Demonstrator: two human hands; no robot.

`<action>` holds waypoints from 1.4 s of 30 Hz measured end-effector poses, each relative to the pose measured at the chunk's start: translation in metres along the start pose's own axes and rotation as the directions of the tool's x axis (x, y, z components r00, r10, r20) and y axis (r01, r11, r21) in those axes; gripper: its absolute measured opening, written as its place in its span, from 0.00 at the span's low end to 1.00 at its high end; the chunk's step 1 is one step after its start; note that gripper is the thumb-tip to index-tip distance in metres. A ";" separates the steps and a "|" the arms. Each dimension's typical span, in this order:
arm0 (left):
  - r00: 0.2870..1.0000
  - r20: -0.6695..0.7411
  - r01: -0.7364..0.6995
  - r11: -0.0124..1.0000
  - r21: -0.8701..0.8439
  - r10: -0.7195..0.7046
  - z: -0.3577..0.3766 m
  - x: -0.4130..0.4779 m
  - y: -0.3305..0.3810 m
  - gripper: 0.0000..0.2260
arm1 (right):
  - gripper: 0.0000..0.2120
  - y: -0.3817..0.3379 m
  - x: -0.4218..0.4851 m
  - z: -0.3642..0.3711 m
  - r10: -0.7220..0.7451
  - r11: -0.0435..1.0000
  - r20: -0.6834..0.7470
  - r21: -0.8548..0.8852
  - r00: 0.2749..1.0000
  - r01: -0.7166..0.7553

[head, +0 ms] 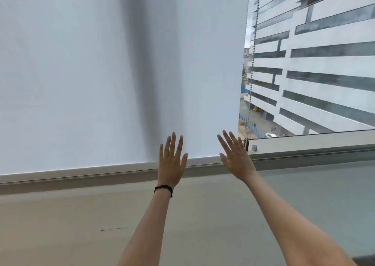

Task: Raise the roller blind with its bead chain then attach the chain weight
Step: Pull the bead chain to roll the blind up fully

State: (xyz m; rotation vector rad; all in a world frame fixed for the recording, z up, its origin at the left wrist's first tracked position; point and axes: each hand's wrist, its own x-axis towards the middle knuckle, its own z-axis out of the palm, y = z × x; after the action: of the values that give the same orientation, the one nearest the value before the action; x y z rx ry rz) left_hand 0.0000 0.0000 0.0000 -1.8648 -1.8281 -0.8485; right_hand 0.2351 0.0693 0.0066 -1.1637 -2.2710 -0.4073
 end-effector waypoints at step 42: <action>0.849 0.521 0.446 0.413 -0.794 0.085 0.088 -0.035 0.092 0.11 | 0.19 0.033 -0.079 0.008 0.675 0.511 -0.068 0.761 0.735 -0.399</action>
State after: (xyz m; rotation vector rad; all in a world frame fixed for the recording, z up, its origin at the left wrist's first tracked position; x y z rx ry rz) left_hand 0.1049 0.0251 -0.0754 -2.7517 -2.0921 -1.9091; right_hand 0.2966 0.0409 -0.0464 -1.1657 -1.3663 0.4658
